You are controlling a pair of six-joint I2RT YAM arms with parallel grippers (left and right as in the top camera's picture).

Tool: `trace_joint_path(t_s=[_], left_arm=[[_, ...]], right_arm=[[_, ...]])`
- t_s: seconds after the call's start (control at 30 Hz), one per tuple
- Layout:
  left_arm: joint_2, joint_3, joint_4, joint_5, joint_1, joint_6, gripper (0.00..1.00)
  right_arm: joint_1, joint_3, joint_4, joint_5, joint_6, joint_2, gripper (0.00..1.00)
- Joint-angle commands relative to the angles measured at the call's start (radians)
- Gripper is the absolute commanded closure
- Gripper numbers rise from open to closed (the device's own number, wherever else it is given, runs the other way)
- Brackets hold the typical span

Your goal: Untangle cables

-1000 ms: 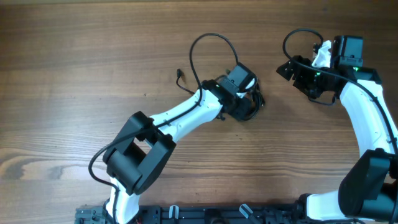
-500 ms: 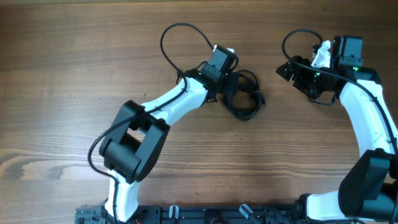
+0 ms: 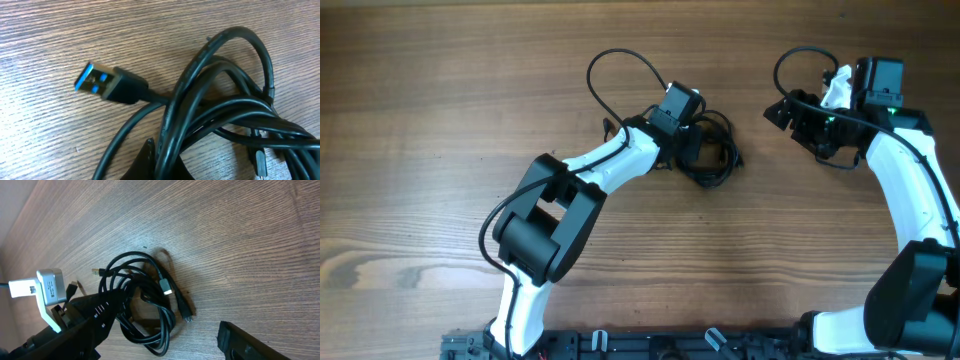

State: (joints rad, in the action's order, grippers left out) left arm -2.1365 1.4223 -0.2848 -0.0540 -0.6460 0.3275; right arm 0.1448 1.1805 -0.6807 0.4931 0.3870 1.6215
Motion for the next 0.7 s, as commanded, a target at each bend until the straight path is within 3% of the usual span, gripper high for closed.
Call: trace_joint_path(t_s=[0.0, 0.23, 0.47, 0.67], left_arm=[[0.136, 0.023, -0.003, -0.02, 0.01, -0.001, 0.96], [0.378, 0.026, -0.041, -0.088, 0.011, 0.037, 0.96], [0.444, 0.025, -0.048, -0.245, 0.047, 0.1, 0.96], [0.444, 0.025, -0.058, -0.251, 0.071, 0.107, 0.96]], right_arm=[[-0.027, 0.005, 0.007, 0.006, -0.022, 0.008, 0.19], [-0.126, 0.005, 0.075, 0.087, -0.115, 0.008, 0.24], [-0.164, 0.005, 0.11, 0.093, -0.098, 0.008, 0.3], [-0.164, 0.005, 0.156, 0.303, -0.127, 0.008, 0.31]])
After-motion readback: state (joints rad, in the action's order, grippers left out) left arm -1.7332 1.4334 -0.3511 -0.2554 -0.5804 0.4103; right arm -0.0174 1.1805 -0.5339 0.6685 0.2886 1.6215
